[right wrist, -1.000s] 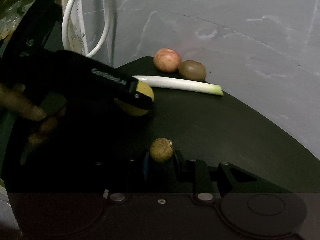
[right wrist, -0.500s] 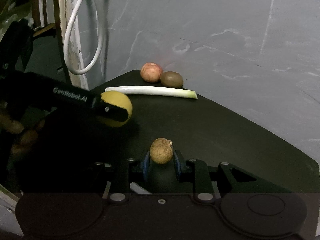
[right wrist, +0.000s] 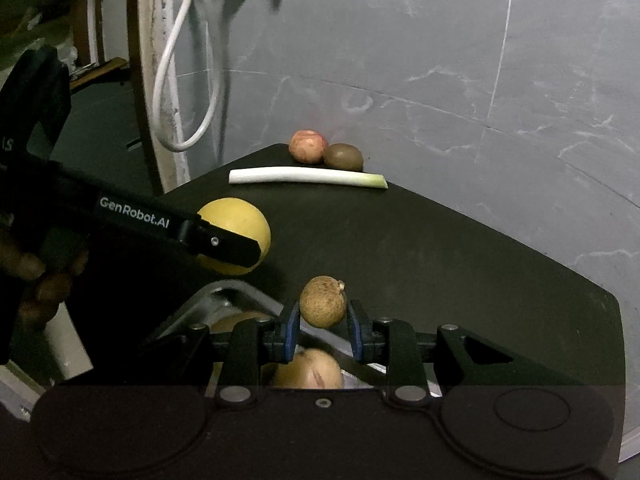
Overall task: Organize fruits
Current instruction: 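Carry the yellow fruit and small kiwi over the tray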
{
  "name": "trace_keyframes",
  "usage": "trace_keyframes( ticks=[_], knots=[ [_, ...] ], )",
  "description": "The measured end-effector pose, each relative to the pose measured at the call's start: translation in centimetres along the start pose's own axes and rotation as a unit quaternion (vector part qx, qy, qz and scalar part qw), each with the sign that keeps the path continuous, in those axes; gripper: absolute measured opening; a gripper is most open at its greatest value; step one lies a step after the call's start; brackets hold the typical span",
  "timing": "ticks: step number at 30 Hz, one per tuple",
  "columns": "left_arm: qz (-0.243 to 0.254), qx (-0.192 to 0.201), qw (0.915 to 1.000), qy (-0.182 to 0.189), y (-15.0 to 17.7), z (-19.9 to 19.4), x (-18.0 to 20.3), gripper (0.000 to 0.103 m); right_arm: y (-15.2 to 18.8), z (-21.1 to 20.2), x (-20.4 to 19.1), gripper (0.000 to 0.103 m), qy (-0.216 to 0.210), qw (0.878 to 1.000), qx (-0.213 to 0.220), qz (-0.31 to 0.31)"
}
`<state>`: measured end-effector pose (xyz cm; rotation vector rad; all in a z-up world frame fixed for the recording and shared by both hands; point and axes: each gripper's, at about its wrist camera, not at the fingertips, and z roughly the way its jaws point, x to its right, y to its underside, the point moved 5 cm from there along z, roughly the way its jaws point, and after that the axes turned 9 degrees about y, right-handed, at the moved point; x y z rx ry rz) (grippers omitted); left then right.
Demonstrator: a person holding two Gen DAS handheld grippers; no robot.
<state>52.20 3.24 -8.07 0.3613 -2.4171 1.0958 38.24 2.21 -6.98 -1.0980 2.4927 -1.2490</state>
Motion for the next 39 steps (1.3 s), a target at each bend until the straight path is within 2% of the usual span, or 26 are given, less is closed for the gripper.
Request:
trace_keyframes(
  ticks=[14,22,29,39],
  knots=[
    [0.001,0.003,0.9999,-0.011,3.5,-0.9,4.1,0.062,3.4,-3.6,3.4,0.027,-0.034,0.999,-0.002,-0.026],
    [-0.02,0.001,0.9995,-0.023,6.1,-0.9,6.0,0.062,5.4,-4.4,3.9,0.027,-0.095,0.993,-0.026,-0.072],
    [-0.012,-0.039,0.9977,-0.054,7.9,-0.2,6.9,0.062,7.0,-4.3,2.9,0.027,-0.137,0.981,-0.058,-0.121],
    [0.015,-0.115,0.9907,-0.071,8.5,1.3,7.3,0.062,8.2,-2.6,2.8,0.027,-0.146,0.974,-0.111,-0.131]
  ],
)
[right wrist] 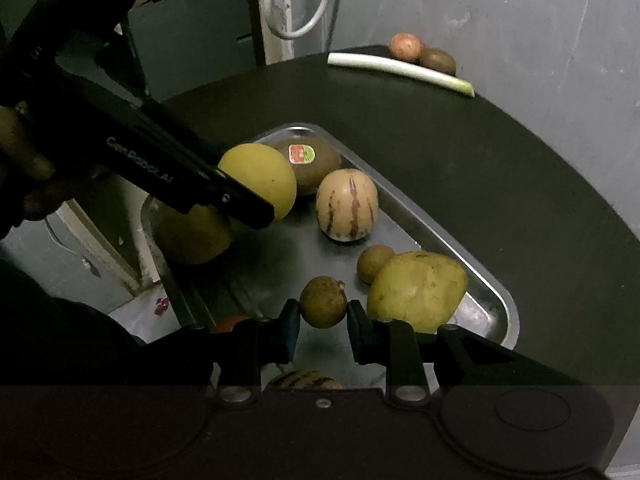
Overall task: Organize fruits
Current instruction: 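Carry the yellow fruit and small kiwi over the tray, then open the left tool to release the yellow fruit while the right tool releases the kiwi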
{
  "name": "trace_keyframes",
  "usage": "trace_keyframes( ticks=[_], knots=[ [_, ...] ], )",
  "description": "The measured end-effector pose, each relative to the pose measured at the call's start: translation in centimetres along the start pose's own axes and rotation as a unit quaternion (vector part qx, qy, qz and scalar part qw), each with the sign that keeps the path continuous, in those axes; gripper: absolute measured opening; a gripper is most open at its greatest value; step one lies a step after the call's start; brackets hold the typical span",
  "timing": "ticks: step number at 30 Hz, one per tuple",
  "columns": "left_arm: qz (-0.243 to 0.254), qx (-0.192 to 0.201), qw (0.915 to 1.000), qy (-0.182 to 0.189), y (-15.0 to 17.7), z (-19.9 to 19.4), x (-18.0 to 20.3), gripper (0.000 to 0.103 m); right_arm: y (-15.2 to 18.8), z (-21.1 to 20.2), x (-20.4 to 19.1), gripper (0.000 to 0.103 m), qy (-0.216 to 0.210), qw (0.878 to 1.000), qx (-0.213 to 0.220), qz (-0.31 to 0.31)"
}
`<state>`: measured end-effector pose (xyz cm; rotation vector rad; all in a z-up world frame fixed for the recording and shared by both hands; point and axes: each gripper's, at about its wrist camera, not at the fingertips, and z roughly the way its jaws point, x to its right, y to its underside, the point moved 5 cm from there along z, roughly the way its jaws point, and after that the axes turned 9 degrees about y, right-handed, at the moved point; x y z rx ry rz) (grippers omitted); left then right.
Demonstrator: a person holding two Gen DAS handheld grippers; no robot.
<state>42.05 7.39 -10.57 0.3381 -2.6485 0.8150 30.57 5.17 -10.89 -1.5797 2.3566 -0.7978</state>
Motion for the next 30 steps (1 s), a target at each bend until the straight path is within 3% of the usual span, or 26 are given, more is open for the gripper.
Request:
trace_keyframes(
  ticks=[9,15,30],
  knots=[
    [0.026,-0.064,0.9974,-0.021,-0.7,2.0,0.5,0.062,-0.1,1.8,0.3,0.027,-0.002,0.999,-0.036,0.019],
    [0.028,-0.087,0.9954,-0.027,-0.8,3.3,0.6,0.063,-0.2,2.5,0.4,0.027,-0.002,0.998,-0.054,0.022],
    [0.017,-0.091,0.9953,-0.029,-1.1,3.6,0.7,0.063,-0.4,3.8,0.7,0.027,-0.017,0.997,-0.072,0.018]
  ],
)
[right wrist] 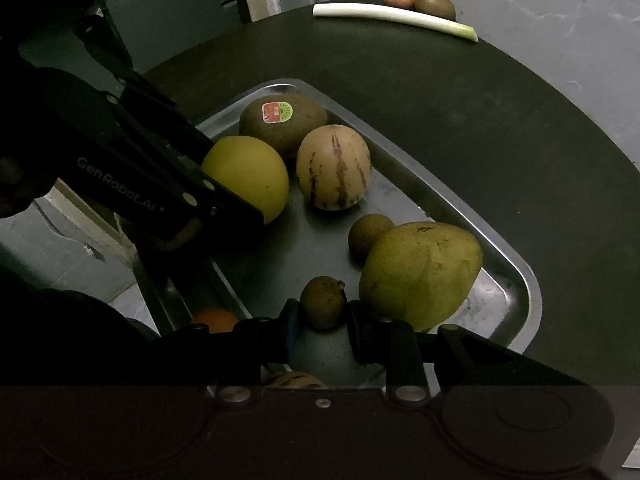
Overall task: Organize fruits
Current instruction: 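Open the left tool to release the yellow fruit while the right tool releases the kiwi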
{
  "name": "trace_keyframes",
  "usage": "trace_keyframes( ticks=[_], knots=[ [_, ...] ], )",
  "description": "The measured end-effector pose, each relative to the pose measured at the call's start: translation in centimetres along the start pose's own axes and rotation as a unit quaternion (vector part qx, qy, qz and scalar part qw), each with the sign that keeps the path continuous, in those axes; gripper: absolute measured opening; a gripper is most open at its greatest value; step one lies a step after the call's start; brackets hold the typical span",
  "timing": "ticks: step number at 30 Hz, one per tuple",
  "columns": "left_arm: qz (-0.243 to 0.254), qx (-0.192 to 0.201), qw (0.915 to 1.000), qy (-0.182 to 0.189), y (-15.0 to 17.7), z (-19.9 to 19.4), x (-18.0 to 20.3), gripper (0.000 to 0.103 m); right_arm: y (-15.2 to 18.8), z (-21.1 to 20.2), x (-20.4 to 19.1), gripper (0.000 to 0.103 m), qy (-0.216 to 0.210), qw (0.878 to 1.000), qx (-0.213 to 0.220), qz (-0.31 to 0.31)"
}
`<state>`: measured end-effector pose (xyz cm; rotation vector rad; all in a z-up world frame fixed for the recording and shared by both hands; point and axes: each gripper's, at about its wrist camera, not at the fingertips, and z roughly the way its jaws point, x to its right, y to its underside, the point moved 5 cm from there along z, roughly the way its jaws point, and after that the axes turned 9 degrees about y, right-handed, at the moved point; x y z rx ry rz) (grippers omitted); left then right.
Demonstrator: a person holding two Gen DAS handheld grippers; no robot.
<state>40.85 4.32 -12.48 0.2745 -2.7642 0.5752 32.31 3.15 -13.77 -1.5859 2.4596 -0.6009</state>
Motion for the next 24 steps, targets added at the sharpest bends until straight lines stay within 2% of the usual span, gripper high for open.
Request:
trace_keyframes(
  ticks=[17,24],
  knots=[
    [-0.012,-0.003,0.9999,-0.003,-0.09,-0.08,-0.05,0.064,0.02,0.01,0.17,0.028,-0.013,1.0,0.0,-0.007],
    [-0.018,-0.004,0.9998,-0.006,-0.15,-0.16,-0.03,0.064,0.11,-0.09,0.19,0.039,-0.022,1.0,0.0,-0.003]
  ],
)
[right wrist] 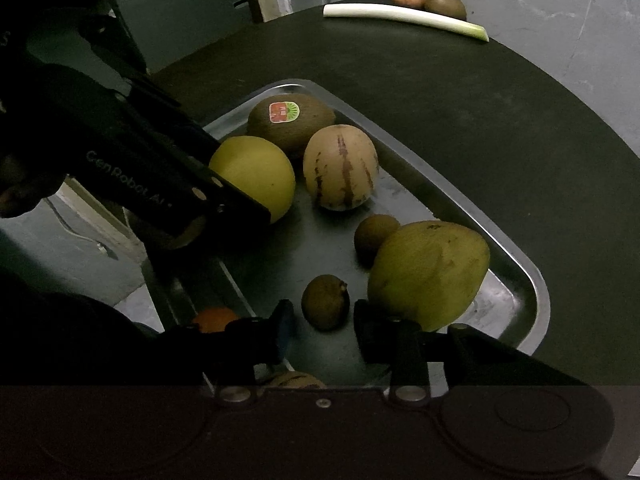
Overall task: Organize fruits
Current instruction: 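Open the left tool to release the yellow fruit while the right tool releases the kiwi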
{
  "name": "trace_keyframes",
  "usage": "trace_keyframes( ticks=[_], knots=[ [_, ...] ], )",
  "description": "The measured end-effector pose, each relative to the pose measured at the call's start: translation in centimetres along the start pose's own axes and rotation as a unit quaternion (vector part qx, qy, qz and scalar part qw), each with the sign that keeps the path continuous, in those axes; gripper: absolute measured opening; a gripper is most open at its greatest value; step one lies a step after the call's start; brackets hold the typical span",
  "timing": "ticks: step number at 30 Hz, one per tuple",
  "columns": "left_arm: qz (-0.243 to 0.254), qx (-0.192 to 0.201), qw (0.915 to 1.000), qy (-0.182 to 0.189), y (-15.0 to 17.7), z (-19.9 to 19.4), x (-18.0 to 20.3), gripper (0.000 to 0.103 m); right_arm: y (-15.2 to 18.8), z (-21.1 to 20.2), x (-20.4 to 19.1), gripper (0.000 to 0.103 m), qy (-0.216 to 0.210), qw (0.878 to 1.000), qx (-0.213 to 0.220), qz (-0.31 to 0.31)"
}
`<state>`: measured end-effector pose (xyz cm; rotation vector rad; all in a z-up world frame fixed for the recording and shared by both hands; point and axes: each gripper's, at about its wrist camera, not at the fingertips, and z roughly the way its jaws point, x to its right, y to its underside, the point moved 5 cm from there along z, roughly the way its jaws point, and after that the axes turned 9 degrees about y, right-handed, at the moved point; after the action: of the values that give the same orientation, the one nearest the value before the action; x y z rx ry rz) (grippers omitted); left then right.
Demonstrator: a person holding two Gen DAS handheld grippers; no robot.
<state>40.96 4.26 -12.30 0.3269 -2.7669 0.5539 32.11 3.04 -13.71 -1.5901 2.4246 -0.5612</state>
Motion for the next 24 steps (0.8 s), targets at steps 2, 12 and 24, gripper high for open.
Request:
trace_keyframes(
  ticks=[2,12,24],
  knots=[
    [-0.001,0.0,1.0,-0.002,0.0,-0.1,0.0,0.065,0.0,0.0,0.0,0.041,-0.003,1.0,0.0,0.001],
    [-0.013,0.01,0.9999,-0.002,0.4,-0.6,0.1,0.075,0.3,-0.2,0.0,0.053,-0.016,1.0,-0.002,0.007],
    [-0.021,0.02,0.9995,-0.012,0.5,-2.0,0.7,0.088,0.5,-1.5,0.2,0.071,-0.037,0.999,0.011,0.02]
  ],
)
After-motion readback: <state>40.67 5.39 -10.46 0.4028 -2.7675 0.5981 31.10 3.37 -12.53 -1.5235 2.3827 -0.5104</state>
